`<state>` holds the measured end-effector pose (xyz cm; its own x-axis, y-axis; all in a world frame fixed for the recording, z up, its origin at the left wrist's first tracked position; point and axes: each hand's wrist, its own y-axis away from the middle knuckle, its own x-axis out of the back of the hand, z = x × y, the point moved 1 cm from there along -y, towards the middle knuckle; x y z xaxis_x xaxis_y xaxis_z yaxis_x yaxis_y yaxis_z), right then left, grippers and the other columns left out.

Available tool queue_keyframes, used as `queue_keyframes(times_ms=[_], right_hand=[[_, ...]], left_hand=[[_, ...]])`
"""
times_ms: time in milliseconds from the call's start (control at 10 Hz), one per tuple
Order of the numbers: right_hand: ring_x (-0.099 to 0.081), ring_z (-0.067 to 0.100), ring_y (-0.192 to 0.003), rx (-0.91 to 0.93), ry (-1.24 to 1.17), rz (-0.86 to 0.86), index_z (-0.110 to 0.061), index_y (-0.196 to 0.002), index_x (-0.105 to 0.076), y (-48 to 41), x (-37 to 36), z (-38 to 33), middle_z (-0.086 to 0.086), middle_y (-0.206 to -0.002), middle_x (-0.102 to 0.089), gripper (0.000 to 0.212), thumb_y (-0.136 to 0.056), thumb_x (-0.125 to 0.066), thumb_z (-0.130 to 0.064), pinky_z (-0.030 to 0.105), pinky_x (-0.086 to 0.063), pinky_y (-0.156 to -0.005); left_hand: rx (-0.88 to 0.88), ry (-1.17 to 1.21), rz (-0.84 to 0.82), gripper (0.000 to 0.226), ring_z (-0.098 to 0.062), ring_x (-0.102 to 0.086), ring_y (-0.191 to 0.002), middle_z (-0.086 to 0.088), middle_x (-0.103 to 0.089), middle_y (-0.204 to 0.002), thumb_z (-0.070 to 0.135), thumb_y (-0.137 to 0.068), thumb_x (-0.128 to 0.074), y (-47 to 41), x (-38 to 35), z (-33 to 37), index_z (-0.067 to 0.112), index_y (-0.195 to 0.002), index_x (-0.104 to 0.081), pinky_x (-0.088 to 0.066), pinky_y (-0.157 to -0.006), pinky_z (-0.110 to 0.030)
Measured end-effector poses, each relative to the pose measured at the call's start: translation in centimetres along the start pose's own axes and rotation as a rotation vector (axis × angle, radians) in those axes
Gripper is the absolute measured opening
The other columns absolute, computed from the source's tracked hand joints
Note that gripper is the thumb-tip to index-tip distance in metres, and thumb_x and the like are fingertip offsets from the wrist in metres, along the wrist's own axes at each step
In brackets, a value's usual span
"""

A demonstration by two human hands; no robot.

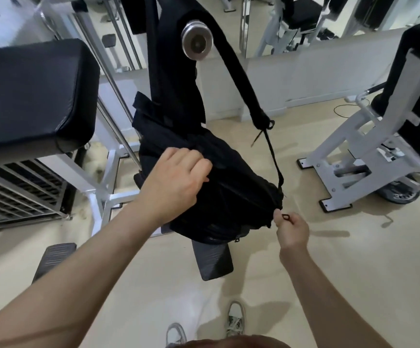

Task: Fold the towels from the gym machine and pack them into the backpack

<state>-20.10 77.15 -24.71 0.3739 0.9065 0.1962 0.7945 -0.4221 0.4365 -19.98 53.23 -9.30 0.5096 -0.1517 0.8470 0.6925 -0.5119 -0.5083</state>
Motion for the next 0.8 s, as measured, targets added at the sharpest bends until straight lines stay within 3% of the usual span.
queue_keyframes(times_ms=[200,400,500,600,700,800], right_hand=[[-0.031,0.02,-0.06,0.0,0.067,-0.136,0.001,-0.068,-0.05,0.9,-2.6,1.8,0.007,-0.062,-0.037,0.03,-0.089,-0.064,-0.016,0.03,-0.028,-0.056],[-0.031,0.017,-0.052,0.19,0.392,-0.262,-0.016,-0.051,-0.036,3.1,-5.6,2.5,0.0,-0.05,-0.033,0.042,-0.087,-0.057,-0.011,0.03,-0.028,-0.054],[-0.029,0.013,-0.048,0.203,0.548,-0.348,-0.02,-0.038,-0.039,4.6,-7.5,1.3,-0.01,-0.04,-0.032,0.048,-0.081,-0.049,-0.001,0.026,-0.025,-0.048],[-0.06,0.029,-0.069,0.23,0.707,-0.428,-0.01,-0.068,-0.069,6.5,-8.9,-0.2,0.004,-0.067,-0.06,0.021,-0.083,-0.054,-0.008,0.035,-0.047,-0.061],[-0.063,0.028,-0.102,0.326,0.865,-0.401,-0.001,-0.116,-0.063,8.5,-9.4,-2.4,0.011,-0.11,-0.066,0.033,-0.089,-0.056,-0.017,0.033,-0.049,-0.084],[-0.061,0.01,-0.099,0.604,0.712,-0.294,-0.019,-0.124,-0.062,12.3,-8.4,-6.9,-0.005,-0.11,-0.063,0.032,-0.093,-0.055,-0.022,0.026,-0.049,-0.086]], left_hand=[[0.074,-0.024,-0.052,0.004,-0.027,-0.054,-0.074,-0.008,-0.06,-0.082,0.007,-0.086,-0.06,2.3,0.2,-1.6,0.007,-0.082,-0.06,-0.041,-0.061,-0.036],[0.222,-0.024,-0.125,0.013,-0.026,-0.059,-0.082,-0.003,-0.062,-0.085,0.018,-0.089,-0.055,5.4,0.5,-4.0,0.012,-0.083,-0.065,-0.05,-0.059,-0.038],[0.395,0.047,-0.129,0.013,-0.026,-0.06,-0.092,0.0,-0.065,-0.099,0.02,-0.09,-0.059,6.6,1.1,-4.8,0.016,-0.097,-0.068,-0.054,-0.065,-0.037],[0.568,0.273,-0.099,0.021,-0.015,-0.057,-0.1,0.008,-0.063,-0.111,0.017,-0.092,-0.059,8.1,2.7,-5.6,0.021,-0.111,-0.066,-0.052,-0.079,-0.033],[0.818,0.551,0.145,0.022,-0.005,-0.062,-0.088,0.017,-0.068,-0.094,0.013,-0.094,-0.057,8.9,6.8,-7.0,0.032,-0.099,-0.068,-0.05,-0.076,-0.023],[0.958,0.789,0.555,0.026,-0.01,-0.068,-0.078,0.009,-0.073,-0.085,0.004,-0.095,-0.055,10.6,13.7,-7.5,0.025,-0.094,-0.07,-0.055,-0.074,-0.025]])
